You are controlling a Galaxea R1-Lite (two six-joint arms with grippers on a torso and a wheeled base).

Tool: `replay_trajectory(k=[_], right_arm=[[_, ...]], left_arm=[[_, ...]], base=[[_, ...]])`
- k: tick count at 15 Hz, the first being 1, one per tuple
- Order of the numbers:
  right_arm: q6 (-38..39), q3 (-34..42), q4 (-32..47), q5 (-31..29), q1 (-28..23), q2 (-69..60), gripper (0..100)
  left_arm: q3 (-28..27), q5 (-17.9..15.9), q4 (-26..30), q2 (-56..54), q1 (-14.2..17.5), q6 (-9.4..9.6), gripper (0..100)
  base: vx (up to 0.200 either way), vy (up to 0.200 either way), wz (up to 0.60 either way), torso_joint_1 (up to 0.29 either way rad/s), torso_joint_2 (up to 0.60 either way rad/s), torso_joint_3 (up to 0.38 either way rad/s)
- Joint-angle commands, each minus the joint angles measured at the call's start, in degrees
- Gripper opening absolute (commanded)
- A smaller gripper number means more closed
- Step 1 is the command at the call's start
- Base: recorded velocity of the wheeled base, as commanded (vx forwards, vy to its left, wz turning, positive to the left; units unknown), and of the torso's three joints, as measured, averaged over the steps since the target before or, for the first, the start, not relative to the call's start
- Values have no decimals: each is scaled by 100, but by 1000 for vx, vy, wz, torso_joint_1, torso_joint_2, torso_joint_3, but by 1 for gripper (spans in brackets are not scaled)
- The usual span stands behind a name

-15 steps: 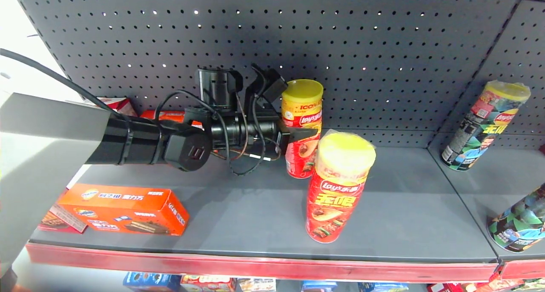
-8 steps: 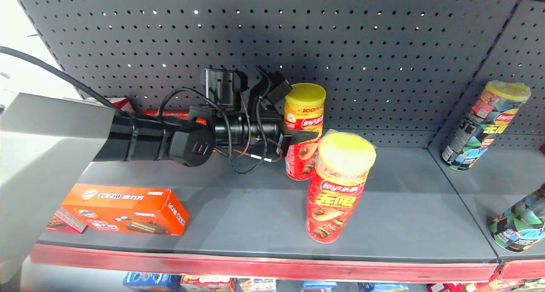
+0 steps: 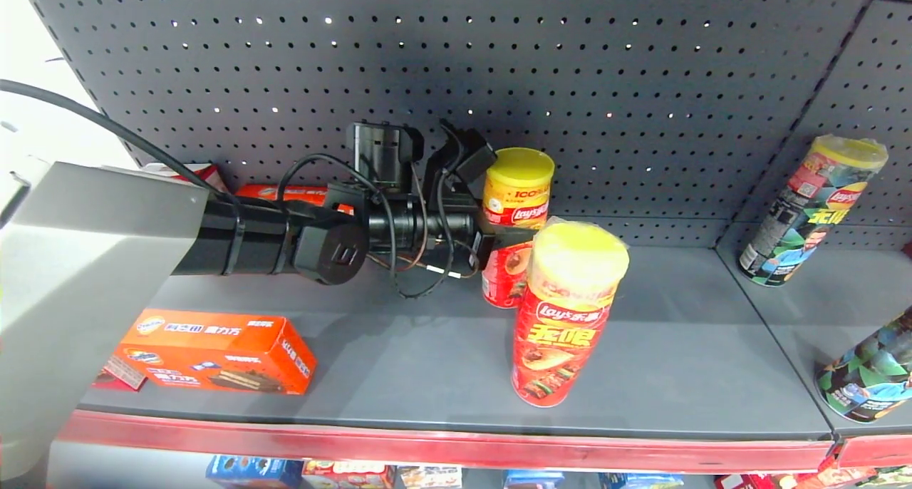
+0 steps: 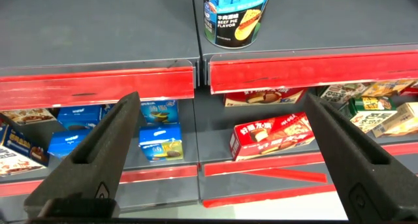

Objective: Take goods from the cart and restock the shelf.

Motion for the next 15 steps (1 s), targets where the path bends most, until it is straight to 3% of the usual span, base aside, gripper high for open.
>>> replay_trajectory(k=[1,2,7,9,11,13,15], right_arm=[[-4,0,0,1,0,11,100],[-4,0,0,1,0,11,100],[-4,0,0,1,0,11,100],[-4,0,0,1,0,11,100],[-4,0,0,1,0,11,100],[-4,0,0,1,0,11,100],[-4,0,0,1,0,11,100]], left_arm=[[25,4,14,8,17,69,0],[51,4,31,-10,25,105,100],[341,101,-21,-89,166,210,100],[825,593,-48,-309,210,614,100],[913,1015,-92,-309,201,843,100],[904,1384,-505,-300,210,799,100],[913,1446,-531,-300,219,799,100]], base=[[0,0,0,0,0,0],[0,0,0,0,0,0],[0,0,0,0,0,0],[0,0,0,0,0,0],[0,0,0,0,0,0],[0,0,0,0,0,0],[0,0,0,0,0,0]])
